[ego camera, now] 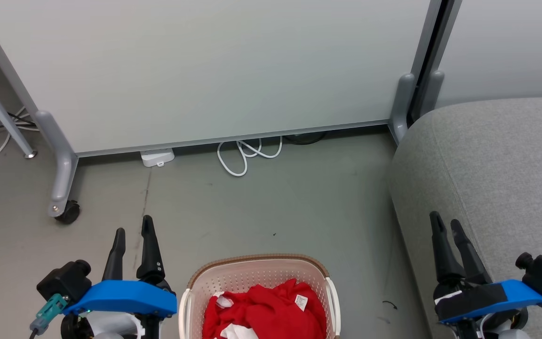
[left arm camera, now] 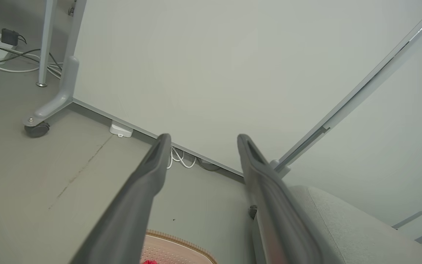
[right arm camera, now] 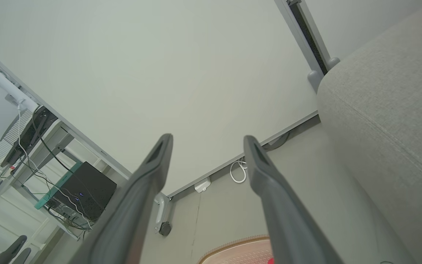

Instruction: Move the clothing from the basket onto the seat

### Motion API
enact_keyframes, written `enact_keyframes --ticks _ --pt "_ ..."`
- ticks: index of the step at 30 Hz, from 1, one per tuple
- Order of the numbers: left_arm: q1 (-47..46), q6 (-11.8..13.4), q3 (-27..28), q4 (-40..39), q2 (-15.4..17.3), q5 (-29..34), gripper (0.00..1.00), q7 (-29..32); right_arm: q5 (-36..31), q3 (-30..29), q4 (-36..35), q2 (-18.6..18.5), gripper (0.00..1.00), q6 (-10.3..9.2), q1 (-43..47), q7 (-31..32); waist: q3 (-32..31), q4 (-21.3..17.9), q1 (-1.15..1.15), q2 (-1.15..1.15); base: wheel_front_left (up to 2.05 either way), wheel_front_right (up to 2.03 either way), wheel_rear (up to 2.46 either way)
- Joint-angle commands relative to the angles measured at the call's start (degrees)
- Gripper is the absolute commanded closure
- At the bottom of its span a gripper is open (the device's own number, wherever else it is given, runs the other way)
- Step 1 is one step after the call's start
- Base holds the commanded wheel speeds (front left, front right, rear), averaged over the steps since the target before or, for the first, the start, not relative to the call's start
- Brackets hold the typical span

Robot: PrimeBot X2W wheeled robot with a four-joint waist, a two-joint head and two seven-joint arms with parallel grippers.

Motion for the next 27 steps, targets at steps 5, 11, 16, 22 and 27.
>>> enact_keyframes --ticks 5,11,16,22,27 --pt "-1.29 0.58 -0.95 -0.4 0.45 4.55 0.0 -1.26 -5.25 0.48 0.31 -0.42 0.0 0.1 0.07 -1.3 -0.09 0.18 0.0 0.0 0.0 0.0 0.0" --pt "-1.33 0.97 -1.77 -0.33 0.46 8.41 0.0 -2.22 -9.52 0.62 1.01 -0.46 0.0 0.11 -0.02 -2.24 -0.14 0.33 0.0 0.0 0.0 0.0 0.0" --pt "-1.34 1.34 -2.37 -0.4 0.47 11.49 0.0 -2.96 -12.71 0.58 1.43 -0.48 0.0 0.12 -0.15 -3.01 -0.13 0.36 0.0 0.0 0.0 0.0 0.0" --pt "-1.3 1.41 -3.25 -0.13 0.48 14.98 0.0 -3.79 -16.21 0.77 1.95 -0.51 0.0 0.13 -0.23 -3.81 -0.13 0.41 0.0 0.0 0.0 0.0 0.0" --pt "-1.37 1.27 -3.84 0.34 0.49 17.53 0.0 -4.51 -18.95 0.97 2.28 -0.53 0.0 0.13 -0.28 -4.51 -0.15 0.5 0.0 0.0 0.0 0.0 0.0"
